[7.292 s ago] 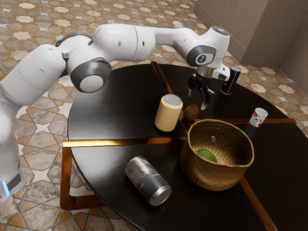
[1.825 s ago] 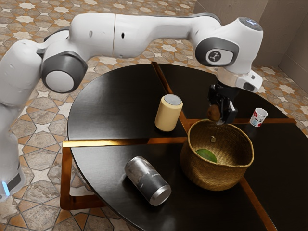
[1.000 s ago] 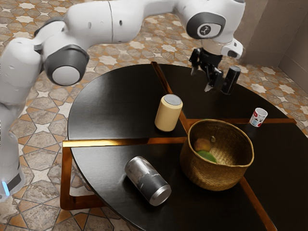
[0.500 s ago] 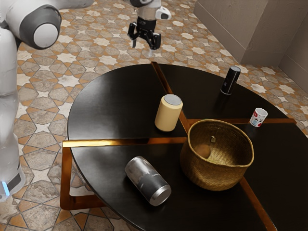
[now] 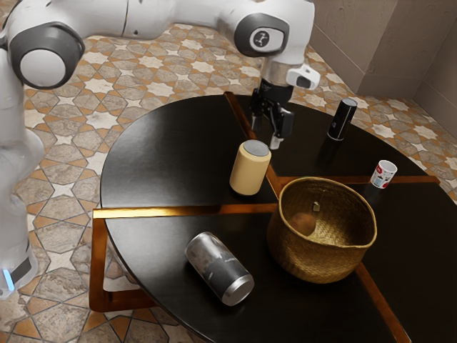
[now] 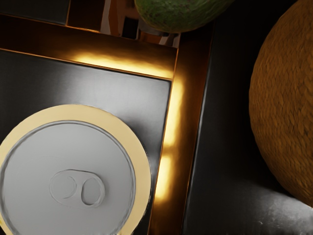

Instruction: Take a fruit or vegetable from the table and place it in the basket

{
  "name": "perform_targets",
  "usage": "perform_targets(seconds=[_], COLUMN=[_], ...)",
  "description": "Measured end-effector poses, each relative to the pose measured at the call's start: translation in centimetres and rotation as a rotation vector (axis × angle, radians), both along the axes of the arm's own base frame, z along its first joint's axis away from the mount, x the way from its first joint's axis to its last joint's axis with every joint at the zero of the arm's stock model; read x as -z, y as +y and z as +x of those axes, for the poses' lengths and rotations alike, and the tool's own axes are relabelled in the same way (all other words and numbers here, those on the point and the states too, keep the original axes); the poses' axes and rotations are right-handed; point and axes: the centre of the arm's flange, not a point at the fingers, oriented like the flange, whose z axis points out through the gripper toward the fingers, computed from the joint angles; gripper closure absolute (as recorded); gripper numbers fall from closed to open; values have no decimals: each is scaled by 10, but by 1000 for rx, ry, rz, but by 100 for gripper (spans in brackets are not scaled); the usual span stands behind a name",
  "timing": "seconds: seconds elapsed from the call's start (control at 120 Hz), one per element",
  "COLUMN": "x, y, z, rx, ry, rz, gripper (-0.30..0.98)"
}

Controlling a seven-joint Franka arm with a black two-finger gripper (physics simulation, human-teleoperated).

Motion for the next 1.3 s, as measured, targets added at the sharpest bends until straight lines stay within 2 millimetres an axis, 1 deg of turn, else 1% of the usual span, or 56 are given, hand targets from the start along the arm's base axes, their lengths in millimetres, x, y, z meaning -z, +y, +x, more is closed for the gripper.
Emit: perform_targets(seconds=[0.067,0.192,0.225,0.267,0.333,0.408,0.492,0.567,0.675,0.733,0.783,0.858,0.9,0.975,1.083,1.242,1.3], x=[1,8,12,14,15,20,25,25,22,23,27,38,45,57,65,82,86], y=[-26,-85,-95,-99,-97,-92,-80,-70,-52,-38,-30,-21,-17,-17,-20,-23,-23], z=[0,-3,-3,-1,8,26,43,56,90,101,111,126,131,138,139,141,141], rx=[44,139,154,159,148,125,95,72,39,26,16,11,9,12,19,26,26], ry=[0,8,10,4,-20,-50,-80,-115,-157,-161,-161,-146,-132,-108,-81,-42,-35], rz=[1,14,21,32,55,90,118,138,147,130,130,116,111,111,108,108,108], gripper=[0,0,0,0,0,0,0,0,1,1,1,1,2,3,3,2,2])
